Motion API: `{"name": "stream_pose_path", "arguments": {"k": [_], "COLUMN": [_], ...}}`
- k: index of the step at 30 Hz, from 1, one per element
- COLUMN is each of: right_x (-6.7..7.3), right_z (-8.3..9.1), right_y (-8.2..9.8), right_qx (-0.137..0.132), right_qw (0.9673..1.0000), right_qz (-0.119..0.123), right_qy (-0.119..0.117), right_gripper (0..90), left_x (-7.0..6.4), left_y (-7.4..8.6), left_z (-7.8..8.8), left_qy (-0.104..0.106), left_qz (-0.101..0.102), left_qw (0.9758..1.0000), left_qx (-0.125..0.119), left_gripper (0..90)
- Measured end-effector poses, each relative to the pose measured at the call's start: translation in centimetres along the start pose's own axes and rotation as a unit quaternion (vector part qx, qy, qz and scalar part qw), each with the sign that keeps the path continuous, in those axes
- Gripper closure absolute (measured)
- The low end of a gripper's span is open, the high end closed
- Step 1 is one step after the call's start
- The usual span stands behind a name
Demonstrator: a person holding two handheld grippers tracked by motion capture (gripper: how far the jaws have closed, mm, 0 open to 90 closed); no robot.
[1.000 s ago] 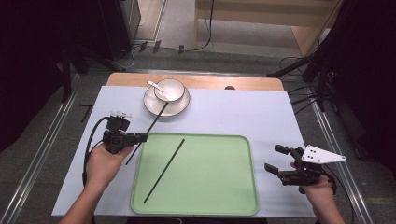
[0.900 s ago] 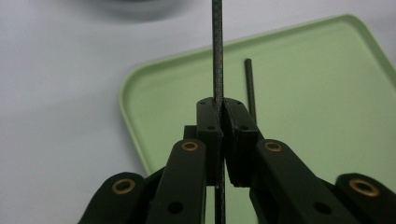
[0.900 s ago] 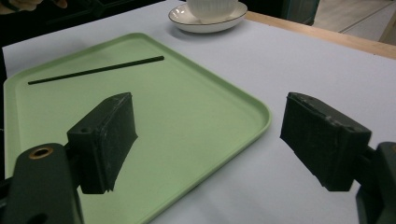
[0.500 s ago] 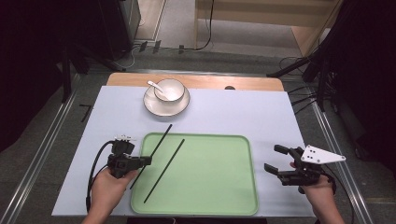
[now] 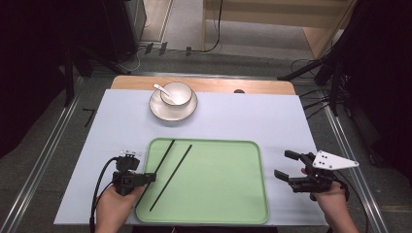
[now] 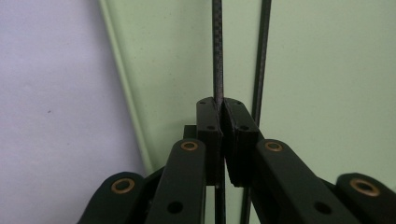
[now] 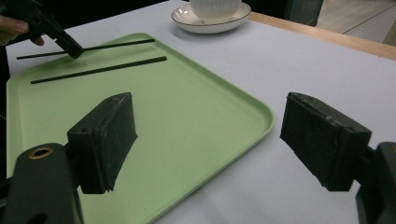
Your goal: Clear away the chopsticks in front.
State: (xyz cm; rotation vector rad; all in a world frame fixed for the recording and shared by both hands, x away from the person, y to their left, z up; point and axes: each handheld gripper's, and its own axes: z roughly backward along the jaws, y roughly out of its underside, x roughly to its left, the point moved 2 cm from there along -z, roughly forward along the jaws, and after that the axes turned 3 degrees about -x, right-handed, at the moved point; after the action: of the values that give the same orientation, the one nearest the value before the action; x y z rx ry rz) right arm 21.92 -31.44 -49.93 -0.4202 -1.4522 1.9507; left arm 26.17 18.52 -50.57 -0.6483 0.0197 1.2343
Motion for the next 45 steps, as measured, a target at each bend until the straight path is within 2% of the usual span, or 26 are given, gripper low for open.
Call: {"name": "stream_pose_path", "arguments": {"k": [9,13,17,24,28,32,37,41,45], "right_x": [0.1,0.1,0.1,0.1,0.0,0.0,0.1,0.1,0.1], "right_z": [0.0,0.1,0.2,0.2,0.2,0.2,0.3,0.4,0.4], "right_y": [0.0,0.0,0.1,0.1,0.1,0.1,0.1,0.2,0.2], "right_qx": [0.003,0.001,0.001,0.001,0.001,0.001,0.001,0.001,0.003], "right_qw": [1.0000,1.0000,1.0000,1.0000,1.0000,1.0000,1.0000,1.0000,1.0000], "right_qz": [-0.001,-0.001,-0.001,0.000,0.000,-0.001,-0.002,-0.004,-0.007], "right_qy": [0.000,0.001,0.003,0.003,0.004,0.002,0.003,0.004,0.006], "right_gripper": [18.4,18.4,18.4,18.4,18.5,18.4,18.5,18.5,18.5], "left_x": [-0.2,-0.3,-0.2,0.2,0.3,0.4,1.4,2.5,3.4], "left_y": [-0.3,-0.3,-0.3,-0.3,-0.6,-1.2,-2.0,-2.5,-2.7], "left_z": [-1.6,-1.6,-1.6,-1.5,-1.4,-0.5,1.4,3.0,4.1], "left_qy": [-0.008,-0.010,-0.003,0.010,0.028,0.061,0.078,0.092,0.082], "left_qz": [-0.003,-0.008,-0.010,0.001,-0.007,-0.037,-0.072,-0.078,-0.113], "left_qw": [0.9997,0.9997,0.9997,0.9997,0.9994,0.9974,0.9937,0.9907,0.9875], "left_qx": [0.022,0.023,0.020,0.020,0.019,-0.004,-0.036,-0.061,-0.073], "left_gripper": [85.4,85.2,82.6,81.0,68.2,54.1,43.2,38.6,36.1]}}
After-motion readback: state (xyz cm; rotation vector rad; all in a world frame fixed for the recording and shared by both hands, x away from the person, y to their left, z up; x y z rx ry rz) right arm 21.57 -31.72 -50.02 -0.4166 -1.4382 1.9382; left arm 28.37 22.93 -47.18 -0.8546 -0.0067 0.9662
